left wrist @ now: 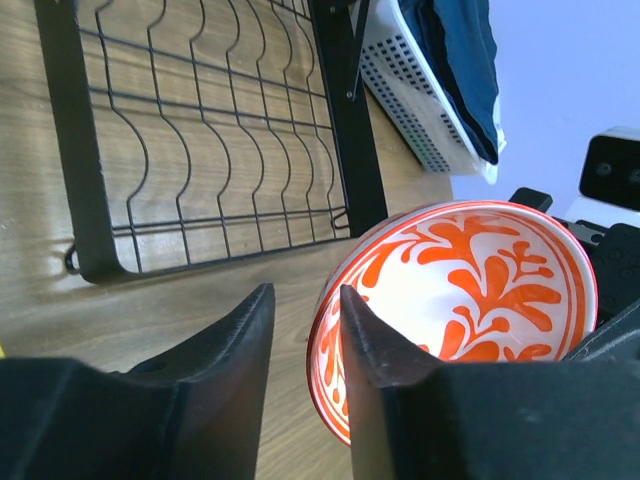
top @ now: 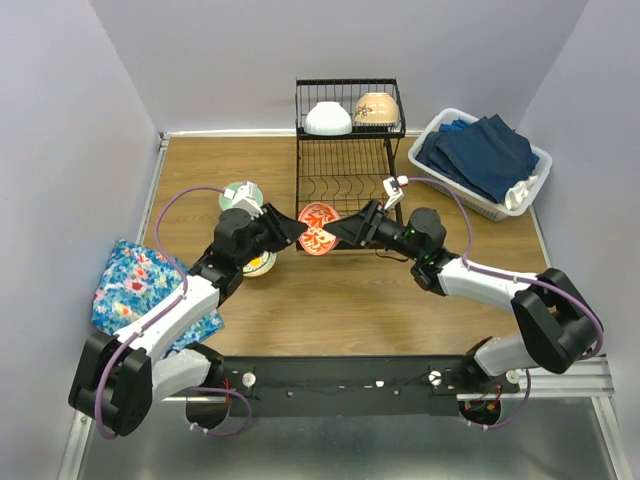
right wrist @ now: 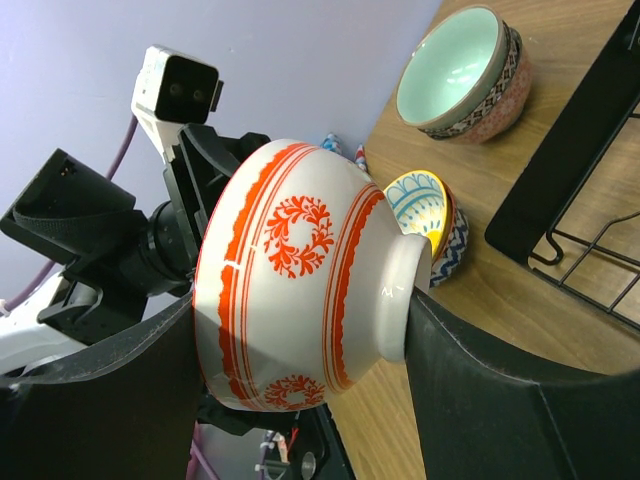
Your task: Unload the bowls from the dish rack
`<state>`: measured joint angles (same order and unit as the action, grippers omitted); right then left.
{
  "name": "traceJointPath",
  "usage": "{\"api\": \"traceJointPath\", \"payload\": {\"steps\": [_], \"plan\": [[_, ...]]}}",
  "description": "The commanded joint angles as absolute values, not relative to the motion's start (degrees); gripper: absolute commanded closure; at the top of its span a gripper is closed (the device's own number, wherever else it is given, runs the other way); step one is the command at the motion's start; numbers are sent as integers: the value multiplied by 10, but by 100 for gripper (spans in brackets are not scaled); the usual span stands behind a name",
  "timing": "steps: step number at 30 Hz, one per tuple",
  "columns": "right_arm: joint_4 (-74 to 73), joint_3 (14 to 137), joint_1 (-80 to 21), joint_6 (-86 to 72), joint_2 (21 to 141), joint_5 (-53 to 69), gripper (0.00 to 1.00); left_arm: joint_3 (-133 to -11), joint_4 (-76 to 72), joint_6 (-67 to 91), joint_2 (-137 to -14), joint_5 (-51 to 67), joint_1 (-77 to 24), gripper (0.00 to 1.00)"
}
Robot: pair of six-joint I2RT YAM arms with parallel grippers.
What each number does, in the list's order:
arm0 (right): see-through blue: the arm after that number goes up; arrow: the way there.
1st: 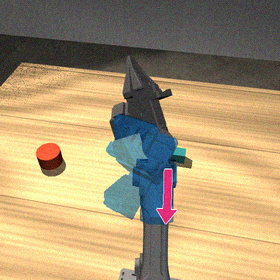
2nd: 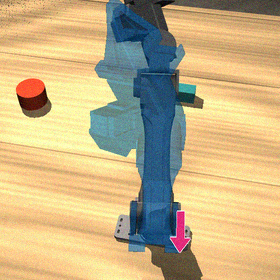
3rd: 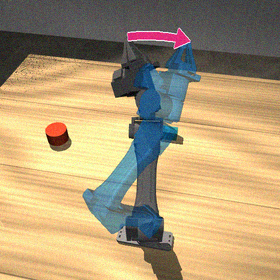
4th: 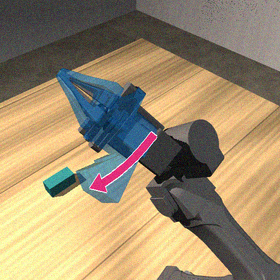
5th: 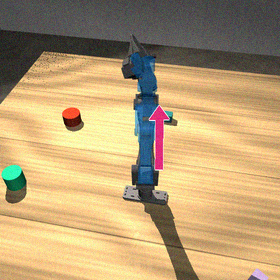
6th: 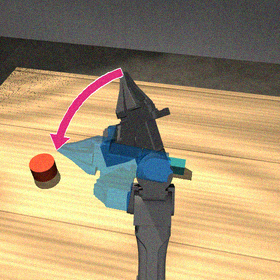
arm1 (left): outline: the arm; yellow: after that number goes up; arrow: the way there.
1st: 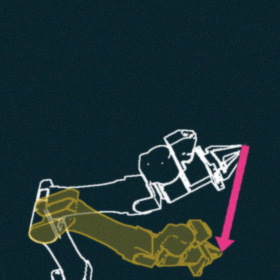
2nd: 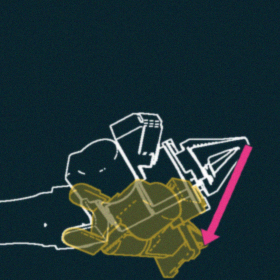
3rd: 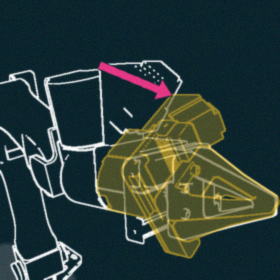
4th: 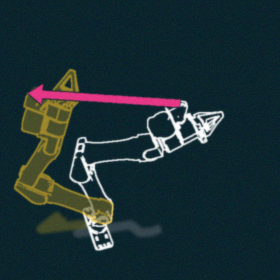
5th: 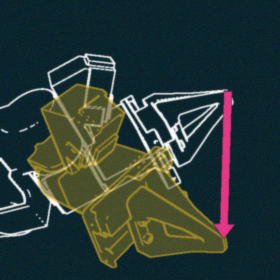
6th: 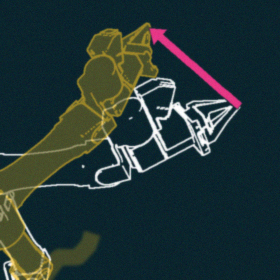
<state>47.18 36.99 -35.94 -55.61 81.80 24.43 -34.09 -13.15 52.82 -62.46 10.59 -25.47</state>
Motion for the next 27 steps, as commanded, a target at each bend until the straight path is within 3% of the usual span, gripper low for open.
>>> {"api": "traceJointPath", "payload": {"steps": [1,7,15,16,19,23,25,27], "plan": [[540,358,-363,-577,788,239,71,-326,-148,533,-628,120,-263,62],[546,348,-364,-580,782,228,71,-326,-147,530,-635,133,-268,70],[560,348,-365,-591,796,228,70,-316,-150,518,-631,140,-270,100],[562,348,-364,-591,797,228,70,-316,-149,516,-628,138,-270,100],[557,352,-364,-587,803,229,63,-311,-134,501,-607,121,-269,100],[533,359,-365,-564,805,229,38,-309,-95,478,-576,82,-262,100],[520,364,-364,-559,809,227,32,-309,-75,469,-563,78,-254,100],[512,368,-364,-549,811,227,19,-307,-63,469,-557,83,-237,100]]}}
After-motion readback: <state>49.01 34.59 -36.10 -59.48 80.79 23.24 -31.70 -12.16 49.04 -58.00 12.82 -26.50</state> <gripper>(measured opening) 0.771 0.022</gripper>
